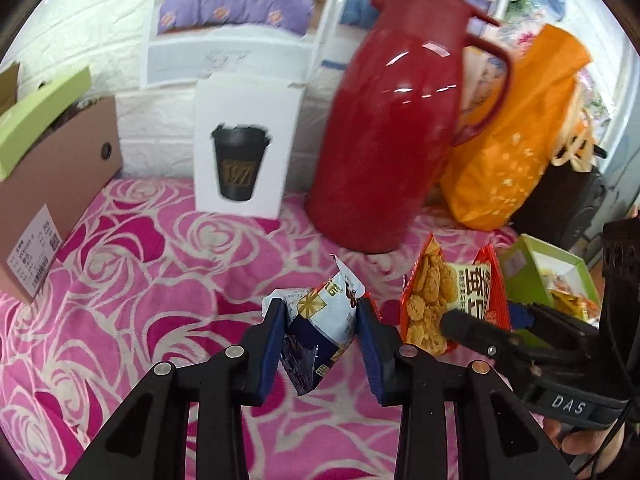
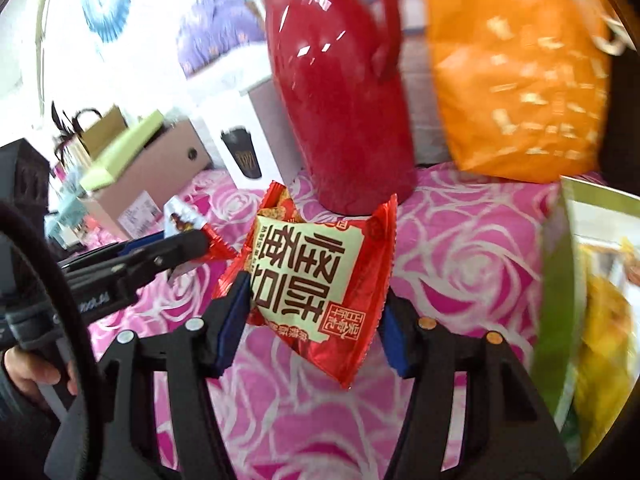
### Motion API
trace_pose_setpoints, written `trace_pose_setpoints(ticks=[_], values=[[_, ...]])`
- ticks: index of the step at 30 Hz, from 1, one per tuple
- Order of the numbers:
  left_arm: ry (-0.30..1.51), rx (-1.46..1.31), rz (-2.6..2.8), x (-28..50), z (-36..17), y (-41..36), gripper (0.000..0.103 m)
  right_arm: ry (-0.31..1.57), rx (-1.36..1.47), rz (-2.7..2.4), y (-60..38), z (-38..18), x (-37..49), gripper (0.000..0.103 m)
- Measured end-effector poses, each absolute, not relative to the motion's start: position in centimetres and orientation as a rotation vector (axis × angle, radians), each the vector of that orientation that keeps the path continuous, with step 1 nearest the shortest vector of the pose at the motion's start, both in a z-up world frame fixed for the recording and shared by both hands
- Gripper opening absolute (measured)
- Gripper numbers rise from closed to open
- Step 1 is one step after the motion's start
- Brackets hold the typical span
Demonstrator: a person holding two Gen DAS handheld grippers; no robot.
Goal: Organize snacks
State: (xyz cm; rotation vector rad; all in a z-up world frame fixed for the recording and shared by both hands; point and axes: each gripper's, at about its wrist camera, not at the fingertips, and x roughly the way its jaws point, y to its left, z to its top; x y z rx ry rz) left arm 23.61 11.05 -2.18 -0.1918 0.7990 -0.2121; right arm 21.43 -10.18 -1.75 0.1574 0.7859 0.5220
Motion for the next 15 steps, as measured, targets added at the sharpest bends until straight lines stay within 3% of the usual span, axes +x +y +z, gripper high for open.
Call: trace_pose_setpoints(ticks=[6,7,8,15], values=[[0.73,-0.146,-0.326,21.0,2.2,6.0,0.036,0.697,0.234,0.423,-17.4,0.7,16.9,0.059],[0.72,-0.138,-0.348,20.6,2.9,4.9,0.036,0.683,0.239,0.403,-18.5,1.0,16.4,0.055],[0.713,-0.132,-0.368,20.4,3.3,3.9,0.036,0.668,0.242,0.383,-19.5,1.3,15.8,0.044],[0.699,-0.065,-0.536,19.2,5.7,-5.3,0.036,0.607,0.287,0.199,-28.5,2.4,12.6,0.038]])
